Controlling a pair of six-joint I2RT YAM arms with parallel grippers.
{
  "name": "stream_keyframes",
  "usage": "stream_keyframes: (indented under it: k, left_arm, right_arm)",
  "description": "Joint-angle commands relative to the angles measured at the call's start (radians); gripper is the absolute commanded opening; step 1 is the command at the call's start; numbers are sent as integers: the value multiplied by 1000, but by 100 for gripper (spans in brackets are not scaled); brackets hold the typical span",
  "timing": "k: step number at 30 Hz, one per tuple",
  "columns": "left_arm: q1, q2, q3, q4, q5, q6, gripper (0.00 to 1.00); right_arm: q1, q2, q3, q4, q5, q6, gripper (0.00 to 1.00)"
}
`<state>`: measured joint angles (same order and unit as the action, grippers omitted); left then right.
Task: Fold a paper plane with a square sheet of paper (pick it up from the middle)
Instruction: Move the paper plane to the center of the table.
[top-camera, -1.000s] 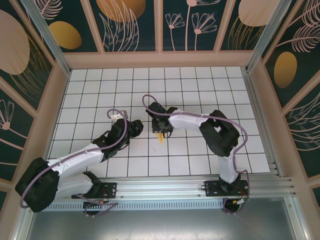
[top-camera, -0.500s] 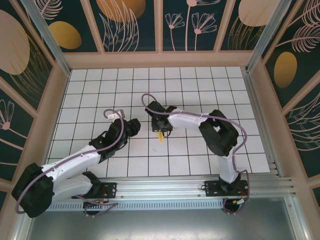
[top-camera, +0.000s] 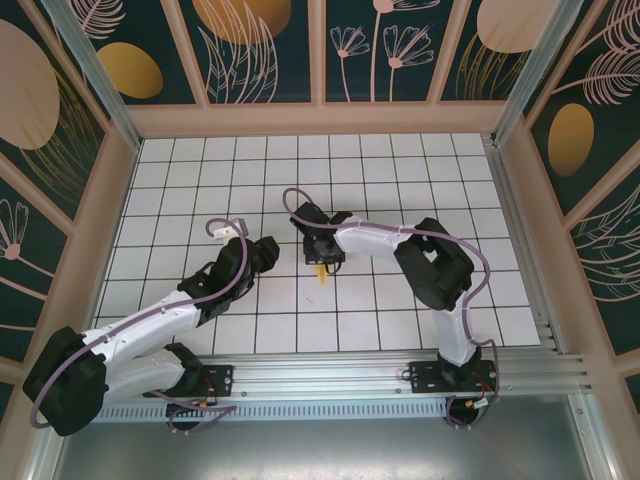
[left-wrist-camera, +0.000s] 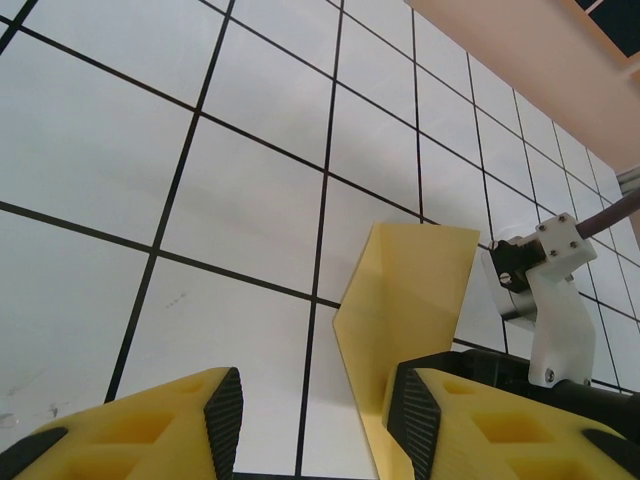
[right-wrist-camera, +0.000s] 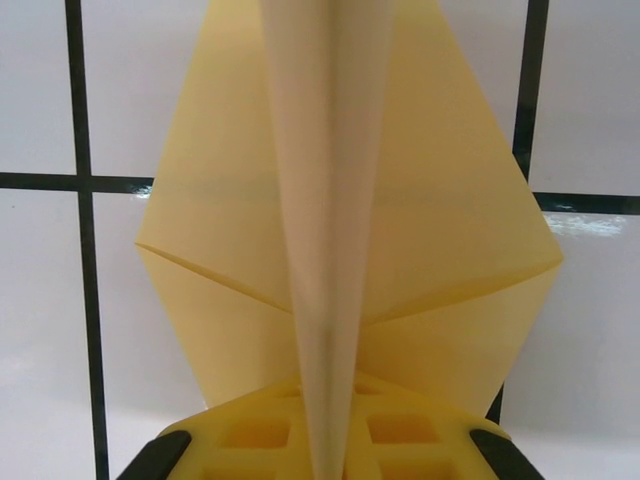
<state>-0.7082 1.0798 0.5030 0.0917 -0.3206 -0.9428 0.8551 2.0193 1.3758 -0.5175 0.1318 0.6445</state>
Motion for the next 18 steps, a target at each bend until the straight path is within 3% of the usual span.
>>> stream_keyframes:
  k: [1,11,18]
  left_arm:
    - [3,-9,21,-26,-32,28,49]
    - [3,-55,15,-63,-66,41,50]
    - [3,-64,20,-76,-76,44,50]
  right_arm:
    - [-19,39,45,-40,-4,-31,13]
    - [-16,109,42,-23,-35,-33,13]
    - [-15,75,111,-79,-6,-73,19]
